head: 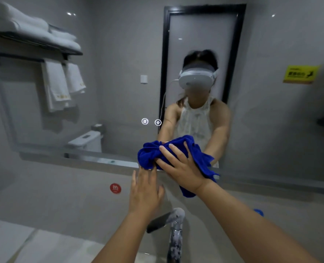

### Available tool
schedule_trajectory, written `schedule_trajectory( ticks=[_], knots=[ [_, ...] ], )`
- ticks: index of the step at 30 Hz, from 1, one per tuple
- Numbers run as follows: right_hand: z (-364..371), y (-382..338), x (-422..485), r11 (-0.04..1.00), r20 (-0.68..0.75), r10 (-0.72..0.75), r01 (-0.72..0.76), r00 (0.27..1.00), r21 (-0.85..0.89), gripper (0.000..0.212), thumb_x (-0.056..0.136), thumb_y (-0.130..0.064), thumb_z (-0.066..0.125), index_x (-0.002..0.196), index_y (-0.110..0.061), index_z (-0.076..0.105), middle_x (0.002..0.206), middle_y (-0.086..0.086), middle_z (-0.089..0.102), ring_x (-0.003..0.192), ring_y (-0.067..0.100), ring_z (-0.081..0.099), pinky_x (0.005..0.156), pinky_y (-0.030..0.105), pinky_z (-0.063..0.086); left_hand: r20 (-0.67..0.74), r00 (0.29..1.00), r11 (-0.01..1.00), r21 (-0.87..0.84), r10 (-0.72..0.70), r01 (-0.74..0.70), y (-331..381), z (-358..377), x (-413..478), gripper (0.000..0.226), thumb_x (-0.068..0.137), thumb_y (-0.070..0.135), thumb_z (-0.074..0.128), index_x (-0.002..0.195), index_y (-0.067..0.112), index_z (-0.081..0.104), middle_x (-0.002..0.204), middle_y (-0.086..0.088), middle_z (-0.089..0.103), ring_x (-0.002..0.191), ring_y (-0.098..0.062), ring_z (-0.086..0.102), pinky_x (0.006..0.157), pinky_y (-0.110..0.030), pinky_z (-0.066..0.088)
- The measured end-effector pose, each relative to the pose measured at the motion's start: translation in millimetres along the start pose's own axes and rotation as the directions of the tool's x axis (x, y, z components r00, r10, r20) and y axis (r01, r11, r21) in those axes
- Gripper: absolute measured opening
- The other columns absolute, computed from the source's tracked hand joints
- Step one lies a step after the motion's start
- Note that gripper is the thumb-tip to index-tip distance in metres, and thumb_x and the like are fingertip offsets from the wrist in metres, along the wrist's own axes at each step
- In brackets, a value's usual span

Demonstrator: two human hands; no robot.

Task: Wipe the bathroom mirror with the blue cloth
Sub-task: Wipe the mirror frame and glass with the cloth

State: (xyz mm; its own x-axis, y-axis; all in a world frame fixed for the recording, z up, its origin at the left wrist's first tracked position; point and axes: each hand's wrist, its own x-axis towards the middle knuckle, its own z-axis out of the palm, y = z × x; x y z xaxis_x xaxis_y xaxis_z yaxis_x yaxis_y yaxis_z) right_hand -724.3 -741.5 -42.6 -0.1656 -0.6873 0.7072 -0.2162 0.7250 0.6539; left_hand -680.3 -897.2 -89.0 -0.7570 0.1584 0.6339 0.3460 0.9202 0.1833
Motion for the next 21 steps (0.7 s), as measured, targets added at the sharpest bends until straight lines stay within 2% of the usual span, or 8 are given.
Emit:
schedule_trajectory(
  ticks=[3, 5, 8, 11, 12, 15, 18, 21],
  knots=[
    [-4, 11, -21, 0.998, 0.033, -0.056, 0.055, 0.998, 0.011, 0.037, 0.085, -0.018, 0.049, 0.121, -0.023, 0.046, 0.138, 0.006, 0.036, 0.124, 0.029, 0.037, 0.1, 0.054, 0.025, -0.027, 0.999, 0.999, 0.013, 0.044, -0.044, 14, 7, -10, 0.057, 0.078, 0.033, 0.053, 0.128, 0.008, 0.043, 0.129, -0.013, 0.058, 0.121, -0.026, 0.054, 0.099, -0.049, 0.039],
    [-11, 19, -43, 0.998, 0.034, -0.056, 0.056, 0.998, -0.019, 0.038, 0.084, -0.019, 0.05, 0.122, -0.024, 0.047, 0.137, 0.006, 0.036, 0.124, 0.028, 0.038, 0.099, 0.054, 0.027, -0.001, 0.998, 0.997, 0.039, 0.065, -0.065, 26, 14, -14, 0.057, 0.079, 0.038, 0.039, 0.128, 0.009, 0.04, 0.128, -0.013, 0.059, 0.123, -0.024, 0.049, 0.103, -0.047, 0.038],
    [-19, 33, -68, 0.997, 0.01, -0.054, 0.055, 0.998, -0.046, 0.038, 0.085, -0.019, 0.05, 0.122, -0.024, 0.048, 0.136, 0.006, 0.038, 0.123, 0.027, 0.04, 0.1, 0.055, 0.026, 0.025, 0.997, 0.996, 0.036, 0.079, -0.08, 50, 23, -18, 0.058, 0.078, 0.04, 0.039, 0.129, 0.01, 0.038, 0.129, -0.013, 0.057, 0.125, -0.022, 0.036, 0.104, -0.045, 0.027],
    [-22, 47, -71, 0.991, 0.019, -0.131, 0.132, 0.991, -0.014, 0.031, 0.096, -0.017, 0.037, 0.124, -0.024, 0.048, 0.137, 0.007, 0.038, 0.123, 0.028, 0.04, 0.1, 0.054, 0.028, 0.041, 0.999, 0.999, 0.026, 0.027, -0.028, 64, 23, -20, 0.057, 0.078, 0.04, 0.038, 0.126, 0.009, 0.04, 0.127, -0.013, 0.06, 0.122, -0.021, 0.037, 0.098, -0.048, 0.042],
    [-24, 53, -69, 0.989, 0.014, -0.151, 0.151, 0.988, -0.005, 0.032, 0.097, -0.016, 0.033, 0.124, -0.024, 0.048, 0.136, 0.007, 0.04, 0.123, 0.028, 0.04, 0.1, 0.054, 0.028, 0.032, 0.999, 0.999, 0.033, 0.023, -0.024, 68, 21, -19, 0.057, 0.078, 0.041, 0.038, 0.126, 0.009, 0.04, 0.126, -0.014, 0.06, 0.122, -0.021, 0.036, 0.1, -0.048, 0.039],
    [-34, 74, -55, 0.991, -0.047, -0.13, 0.13, 0.99, -0.015, 0.034, 0.087, -0.019, 0.047, 0.12, -0.024, 0.051, 0.132, 0.006, 0.048, 0.122, 0.027, 0.041, 0.096, 0.052, 0.033, -0.015, 1.0, 0.999, 0.05, 0.009, -0.009, 86, 9, -2, 0.058, 0.079, 0.041, 0.038, 0.127, 0.009, 0.04, 0.129, -0.015, 0.058, 0.125, -0.022, 0.034, 0.104, -0.049, 0.025],
    [-44, 96, -34, 0.996, -0.08, -0.078, 0.075, 0.994, -0.041, 0.042, 0.082, -0.026, 0.047, 0.124, -0.025, 0.048, 0.135, 0.005, 0.042, 0.123, 0.027, 0.04, 0.1, 0.055, 0.026, -0.039, 0.997, 0.997, -0.008, -0.071, 0.071, 108, -16, 26, 0.061, 0.079, 0.043, 0.037, 0.13, 0.009, 0.041, 0.136, -0.013, 0.052, 0.13, -0.021, 0.032, 0.103, -0.052, 0.034],
    [-51, 123, -6, 0.995, -0.117, -0.1, 0.101, 0.988, 0.002, 0.04, 0.082, -0.027, 0.046, 0.122, -0.024, 0.049, 0.132, 0.007, 0.054, 0.121, 0.028, 0.041, 0.1, 0.058, 0.027, -0.043, 0.994, 0.987, -0.128, -0.105, 0.098, 121, -44, 45, 0.066, 0.085, 0.043, 0.026, 0.144, 0.013, 0.024, 0.155, -0.006, 0.021, 0.144, -0.018, 0.013, 0.114, -0.048, 0.007]
  ],
)
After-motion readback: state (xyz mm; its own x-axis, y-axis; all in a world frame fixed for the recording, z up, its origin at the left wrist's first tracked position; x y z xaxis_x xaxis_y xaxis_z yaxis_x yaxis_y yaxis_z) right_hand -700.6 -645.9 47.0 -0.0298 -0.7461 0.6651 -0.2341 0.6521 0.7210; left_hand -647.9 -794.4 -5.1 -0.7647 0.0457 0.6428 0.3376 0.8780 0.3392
